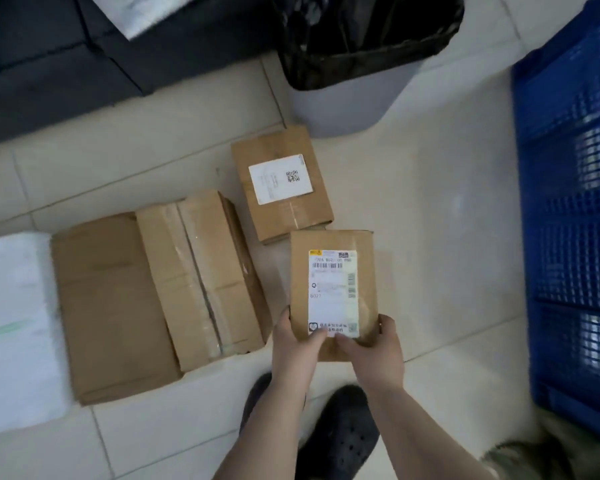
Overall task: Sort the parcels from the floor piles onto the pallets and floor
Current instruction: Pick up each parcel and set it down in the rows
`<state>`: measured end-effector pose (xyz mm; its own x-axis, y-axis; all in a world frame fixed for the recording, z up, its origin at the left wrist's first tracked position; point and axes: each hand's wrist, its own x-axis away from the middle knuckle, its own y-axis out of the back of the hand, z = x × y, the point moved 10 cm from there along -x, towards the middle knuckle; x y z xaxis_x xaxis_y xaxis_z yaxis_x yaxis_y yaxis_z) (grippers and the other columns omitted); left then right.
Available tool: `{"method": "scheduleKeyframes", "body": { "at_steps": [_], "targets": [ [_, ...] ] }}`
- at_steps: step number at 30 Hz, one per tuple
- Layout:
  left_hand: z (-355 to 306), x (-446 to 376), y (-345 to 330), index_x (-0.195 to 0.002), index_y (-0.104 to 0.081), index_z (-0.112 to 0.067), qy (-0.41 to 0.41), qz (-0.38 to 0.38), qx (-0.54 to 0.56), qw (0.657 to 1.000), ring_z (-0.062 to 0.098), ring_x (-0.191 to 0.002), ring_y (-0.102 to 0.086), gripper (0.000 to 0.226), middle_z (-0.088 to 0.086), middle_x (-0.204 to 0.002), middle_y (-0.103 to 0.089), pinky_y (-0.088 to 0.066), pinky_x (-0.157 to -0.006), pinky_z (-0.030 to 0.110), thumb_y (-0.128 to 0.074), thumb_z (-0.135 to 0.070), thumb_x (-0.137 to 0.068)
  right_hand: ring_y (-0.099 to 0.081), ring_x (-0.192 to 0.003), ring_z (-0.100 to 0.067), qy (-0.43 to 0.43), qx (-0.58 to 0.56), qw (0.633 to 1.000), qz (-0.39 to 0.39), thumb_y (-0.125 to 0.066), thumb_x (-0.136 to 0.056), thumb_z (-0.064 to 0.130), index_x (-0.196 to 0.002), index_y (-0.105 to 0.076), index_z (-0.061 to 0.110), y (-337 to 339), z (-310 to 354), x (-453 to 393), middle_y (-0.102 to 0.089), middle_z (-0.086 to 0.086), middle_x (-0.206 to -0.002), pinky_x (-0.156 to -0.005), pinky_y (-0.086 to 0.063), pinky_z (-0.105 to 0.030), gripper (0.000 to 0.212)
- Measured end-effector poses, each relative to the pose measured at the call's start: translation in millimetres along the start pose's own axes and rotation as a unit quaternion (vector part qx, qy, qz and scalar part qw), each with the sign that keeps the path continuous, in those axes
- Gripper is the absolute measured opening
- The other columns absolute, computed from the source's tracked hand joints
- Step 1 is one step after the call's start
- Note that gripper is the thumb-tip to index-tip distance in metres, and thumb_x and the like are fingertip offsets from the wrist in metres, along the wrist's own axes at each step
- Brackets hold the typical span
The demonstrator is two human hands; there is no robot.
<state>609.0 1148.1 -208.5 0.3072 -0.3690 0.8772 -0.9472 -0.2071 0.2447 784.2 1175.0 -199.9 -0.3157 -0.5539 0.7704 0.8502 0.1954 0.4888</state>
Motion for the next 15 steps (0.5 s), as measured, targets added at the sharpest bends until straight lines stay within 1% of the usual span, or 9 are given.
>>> {"method": "scheduleKeyframes", "body": {
  "at_steps": [2,3,5,6,8,9,11,12,15],
  "targets": [
    [-24,49,20,-0.133,-0.046,-0.026,-0.012,-0.007,0.023,1.0,0.014,-0.11,-0.057,0.058,-0.004,-0.126,-0.058,-0.044,-0.09,0.026,-0.07,-0.017,-0.081,-0.06,-0.094,-0.017,0.017,-0.035,0.999,-0.003,-0.079,-0.072,0.016,-0.109,-0.044,0.025,27,33,49,-0.062,0.005,-0.105,-0.075,-0.046,-0.027,0.051],
    [-39,76,33,-0.131,-0.047,-0.027,-0.018,-0.013,0.033,0.999,0.012,-0.108,-0.057,0.055,-0.006,-0.124,-0.058,-0.045,-0.087,0.025,-0.069,-0.018,-0.081,-0.059,-0.092,-0.016,0.031,-0.048,0.998,0.001,-0.078,-0.073,0.015,-0.108,-0.043,0.026,41,54,74,-0.061,0.007,-0.102,-0.07,-0.045,-0.023,0.052],
    [-77,135,65,-0.117,-0.049,-0.034,-0.038,-0.024,0.059,0.997,0.005,-0.099,-0.057,0.042,-0.009,-0.118,-0.06,-0.044,-0.078,0.019,-0.067,-0.017,-0.083,-0.058,-0.09,-0.013,0.07,-0.051,0.996,0.019,-0.078,-0.075,0.015,-0.108,-0.042,0.025,63,104,124,-0.058,0.011,-0.098,-0.062,-0.04,-0.014,0.05],
    [-98,164,84,-0.112,-0.047,-0.037,-0.054,-0.032,0.076,0.995,0.002,-0.096,-0.057,0.04,-0.009,-0.115,-0.061,-0.044,-0.078,0.019,-0.067,-0.016,-0.084,-0.057,-0.088,-0.011,0.096,-0.043,0.994,0.031,-0.077,-0.076,0.016,-0.107,-0.041,0.024,72,134,151,-0.057,0.012,-0.096,-0.059,-0.038,-0.011,0.048],
    [-140,223,124,-0.118,-0.046,-0.035,-0.08,-0.056,0.093,0.991,0.003,-0.101,-0.055,0.043,-0.01,-0.116,-0.06,-0.044,-0.087,0.026,-0.067,-0.018,-0.085,-0.054,-0.085,-0.009,0.146,-0.026,0.987,0.056,-0.076,-0.078,0.016,-0.107,-0.04,0.024,91,191,205,-0.053,0.015,-0.093,-0.056,-0.036,-0.009,0.047],
    [-159,253,146,-0.127,-0.045,-0.03,-0.093,-0.075,0.096,0.988,0.007,-0.106,-0.054,0.049,-0.009,-0.12,-0.058,-0.045,-0.09,0.03,-0.068,-0.019,-0.085,-0.053,-0.085,-0.009,0.172,-0.022,0.982,0.068,-0.075,-0.078,0.015,-0.107,-0.04,0.023,99,220,234,-0.053,0.016,-0.092,-0.055,-0.036,-0.009,0.046],
    [-189,311,189,-0.135,-0.042,-0.026,-0.12,-0.109,0.114,0.98,0.013,-0.114,-0.052,0.056,-0.008,-0.121,-0.054,-0.049,-0.085,0.032,-0.068,-0.022,-0.085,-0.053,-0.087,-0.009,0.229,-0.015,0.969,0.091,-0.075,-0.078,0.013,-0.106,-0.04,0.022,111,272,294,-0.051,0.016,-0.092,-0.056,-0.036,-0.01,0.046],
    [-200,339,210,-0.132,-0.043,-0.028,-0.132,-0.124,0.128,0.975,0.015,-0.116,-0.052,0.054,-0.008,-0.118,-0.054,-0.05,-0.084,0.034,-0.068,-0.021,-0.085,-0.053,-0.088,-0.009,0.254,-0.01,0.962,0.101,-0.075,-0.078,0.013,-0.106,-0.039,0.021,115,292,324,-0.05,0.015,-0.092,-0.057,-0.037,-0.013,0.046],
    [-218,425,272,-0.125,-0.047,-0.031,-0.161,-0.17,0.148,0.961,0.018,-0.111,-0.057,0.044,-0.01,-0.105,-0.057,-0.05,-0.094,0.044,-0.066,-0.019,-0.086,-0.054,-0.093,-0.014,0.315,0.005,0.939,0.136,-0.075,-0.078,0.012,-0.109,-0.041,0.016,120,343,420,-0.05,0.009,-0.096,-0.07,-0.038,-0.02,0.046]
  ]
}}
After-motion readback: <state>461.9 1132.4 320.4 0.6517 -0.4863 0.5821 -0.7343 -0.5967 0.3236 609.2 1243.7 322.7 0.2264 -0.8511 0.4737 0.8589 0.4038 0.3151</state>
